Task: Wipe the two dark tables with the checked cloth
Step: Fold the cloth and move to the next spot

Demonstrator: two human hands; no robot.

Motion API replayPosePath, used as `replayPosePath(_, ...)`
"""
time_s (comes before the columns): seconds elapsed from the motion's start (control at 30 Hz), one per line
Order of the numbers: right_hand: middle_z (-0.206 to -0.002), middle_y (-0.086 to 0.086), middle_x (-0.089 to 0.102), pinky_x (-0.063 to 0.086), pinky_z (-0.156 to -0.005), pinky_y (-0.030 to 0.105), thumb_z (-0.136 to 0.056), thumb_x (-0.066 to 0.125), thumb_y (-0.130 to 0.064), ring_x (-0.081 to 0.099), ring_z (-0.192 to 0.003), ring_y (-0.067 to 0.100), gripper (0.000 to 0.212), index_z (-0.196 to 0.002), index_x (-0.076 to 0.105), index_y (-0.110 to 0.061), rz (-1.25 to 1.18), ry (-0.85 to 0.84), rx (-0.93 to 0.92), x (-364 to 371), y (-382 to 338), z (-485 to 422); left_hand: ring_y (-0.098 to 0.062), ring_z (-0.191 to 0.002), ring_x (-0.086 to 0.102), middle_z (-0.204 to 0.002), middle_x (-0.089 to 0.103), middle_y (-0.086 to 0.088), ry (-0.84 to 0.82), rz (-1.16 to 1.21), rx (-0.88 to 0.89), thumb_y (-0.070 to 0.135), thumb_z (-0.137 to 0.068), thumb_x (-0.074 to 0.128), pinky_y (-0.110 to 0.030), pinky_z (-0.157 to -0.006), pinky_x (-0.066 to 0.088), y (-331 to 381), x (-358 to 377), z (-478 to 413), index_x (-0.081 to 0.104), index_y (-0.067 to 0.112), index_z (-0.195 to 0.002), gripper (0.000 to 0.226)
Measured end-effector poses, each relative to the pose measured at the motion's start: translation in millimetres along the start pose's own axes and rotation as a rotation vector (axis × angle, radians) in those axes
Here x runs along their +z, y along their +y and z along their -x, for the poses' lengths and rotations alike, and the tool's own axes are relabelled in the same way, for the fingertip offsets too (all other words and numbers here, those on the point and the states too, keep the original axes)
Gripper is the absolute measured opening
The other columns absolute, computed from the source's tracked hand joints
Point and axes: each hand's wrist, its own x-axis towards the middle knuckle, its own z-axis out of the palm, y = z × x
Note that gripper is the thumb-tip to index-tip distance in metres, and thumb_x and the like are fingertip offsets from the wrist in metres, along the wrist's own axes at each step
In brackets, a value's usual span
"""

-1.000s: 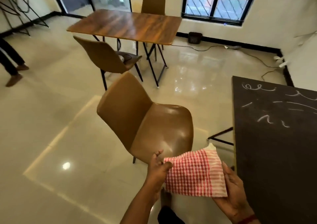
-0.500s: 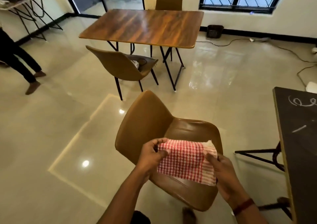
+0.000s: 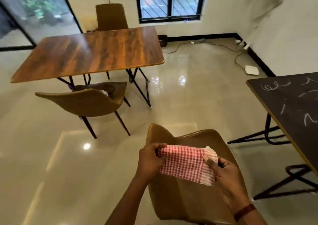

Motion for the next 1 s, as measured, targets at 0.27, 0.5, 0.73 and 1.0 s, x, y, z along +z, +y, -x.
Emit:
replayPosePath(0.27, -0.11, -0.003, 0.068, 0.055, -0.058, 0.024, -0.082, 0.069, -0.013, 0.067, -0.091, 0.014, 0.044, -0.123, 0.059, -0.024, -0.111, 0.213, -0.062, 62, 7, 0, -0.001, -0.079, 0.058, -0.092, 0.066, 0.009, -0.148, -0.206, 0.196, 0.013, -0.088, 0.065, -0.006, -0.056, 0.038, -1, -37, -74, 0.072, 0.022, -0.098, 0.015)
replayPosePath(0.5, -0.124, -0.012, 0.062, 0.06, -0.067, 0.039, -0.078, 0.071, -0.014, 0.067, -0.095, 0.016, 0.054, -0.126, 0.059, -0.036, -0.314, 0.377, -0.145, 88, 16, -45, -0.009, -0.1, 0.045, -0.097, 0.045, 0.009, -0.427, -0.362, 0.377, 0.032, -0.085, 0.068, -0.022, -0.077, 0.047, 0, -15, -159, 0.063, 0.027, -0.096, 0.012)
replayPosePath(0.73, -0.086, 0.006, 0.071, 0.053, -0.061, 0.032, -0.084, 0.064, -0.008, 0.067, -0.078, 0.024, 0.015, -0.099, 0.065, -0.01, -0.515, 0.609, 0.045, 103, 10, -68, -0.002, -0.091, 0.064, -0.095, 0.069, 0.015, -0.637, -0.087, 0.262, 0.02, -0.091, 0.063, -0.006, -0.067, 0.048, 21, 0, -213, 0.068, 0.025, -0.098, 0.01)
replayPosePath(1.0, -0.092, 0.008, 0.066, 0.046, -0.086, 0.048, -0.071, 0.062, 0.014, 0.06, -0.084, 0.027, 0.038, -0.098, 0.06, -0.013, -0.967, 0.685, 0.058, 127, -25, -63, -0.009, -0.074, 0.07, -0.082, 0.072, 0.001, -0.86, -0.026, 0.243, 0.021, -0.098, 0.051, -0.017, -0.061, 0.051, 72, 12, -249, 0.064, 0.017, -0.091, 0.016)
